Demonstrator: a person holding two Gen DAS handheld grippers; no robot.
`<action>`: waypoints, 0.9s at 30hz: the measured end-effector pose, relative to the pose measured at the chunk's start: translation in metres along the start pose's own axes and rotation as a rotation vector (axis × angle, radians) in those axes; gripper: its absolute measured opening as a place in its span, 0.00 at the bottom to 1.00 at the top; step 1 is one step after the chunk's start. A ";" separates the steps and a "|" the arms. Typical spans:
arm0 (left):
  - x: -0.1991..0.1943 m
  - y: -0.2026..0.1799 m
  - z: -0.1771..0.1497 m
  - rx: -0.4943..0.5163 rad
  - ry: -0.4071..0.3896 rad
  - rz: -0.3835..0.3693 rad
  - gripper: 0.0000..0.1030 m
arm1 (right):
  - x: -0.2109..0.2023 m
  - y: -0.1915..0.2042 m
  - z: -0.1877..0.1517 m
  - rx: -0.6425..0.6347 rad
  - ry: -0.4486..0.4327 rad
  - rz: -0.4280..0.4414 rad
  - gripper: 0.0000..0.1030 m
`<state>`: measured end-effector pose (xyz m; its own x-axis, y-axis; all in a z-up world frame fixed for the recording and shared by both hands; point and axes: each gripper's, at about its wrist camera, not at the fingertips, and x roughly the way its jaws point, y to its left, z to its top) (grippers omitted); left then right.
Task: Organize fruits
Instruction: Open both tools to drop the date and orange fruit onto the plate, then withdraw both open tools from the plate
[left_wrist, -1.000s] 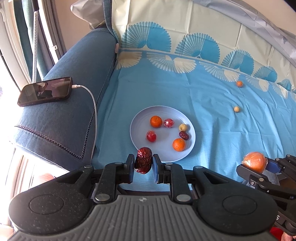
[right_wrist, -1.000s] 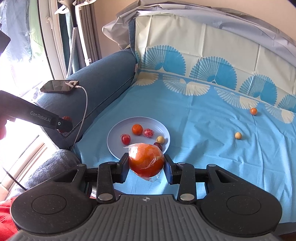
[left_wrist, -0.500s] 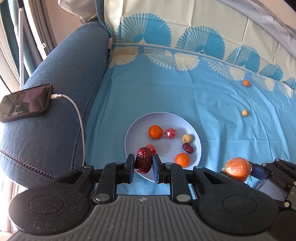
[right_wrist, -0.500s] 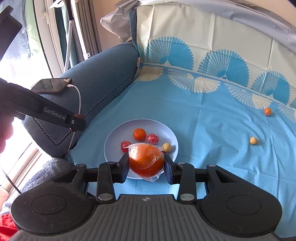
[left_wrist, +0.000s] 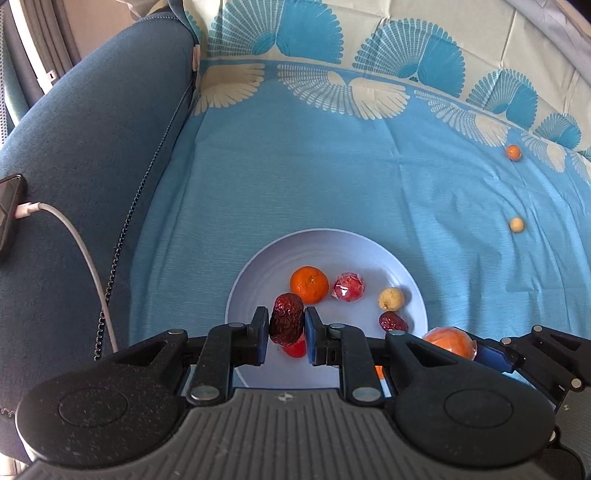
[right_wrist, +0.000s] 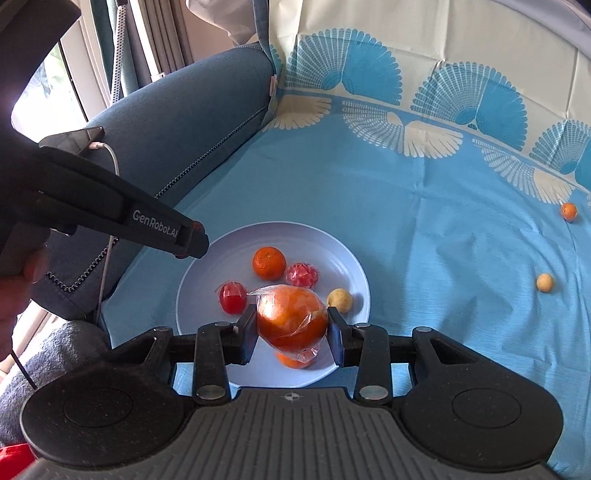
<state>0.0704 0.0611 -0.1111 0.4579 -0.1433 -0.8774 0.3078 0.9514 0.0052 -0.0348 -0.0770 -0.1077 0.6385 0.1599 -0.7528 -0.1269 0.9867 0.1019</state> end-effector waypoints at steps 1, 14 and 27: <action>0.007 0.001 0.001 -0.001 0.008 0.001 0.21 | 0.007 0.000 0.001 0.001 0.009 -0.001 0.39; 0.053 0.002 0.007 0.040 0.025 0.048 0.24 | 0.054 -0.010 0.001 0.000 0.091 0.016 0.40; -0.023 0.017 -0.029 0.032 0.009 0.124 1.00 | -0.008 -0.013 -0.011 0.039 0.063 -0.026 0.94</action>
<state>0.0412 0.0887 -0.1043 0.4865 -0.0228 -0.8734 0.2762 0.9524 0.1291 -0.0472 -0.0916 -0.1101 0.5924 0.1329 -0.7946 -0.0803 0.9911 0.1059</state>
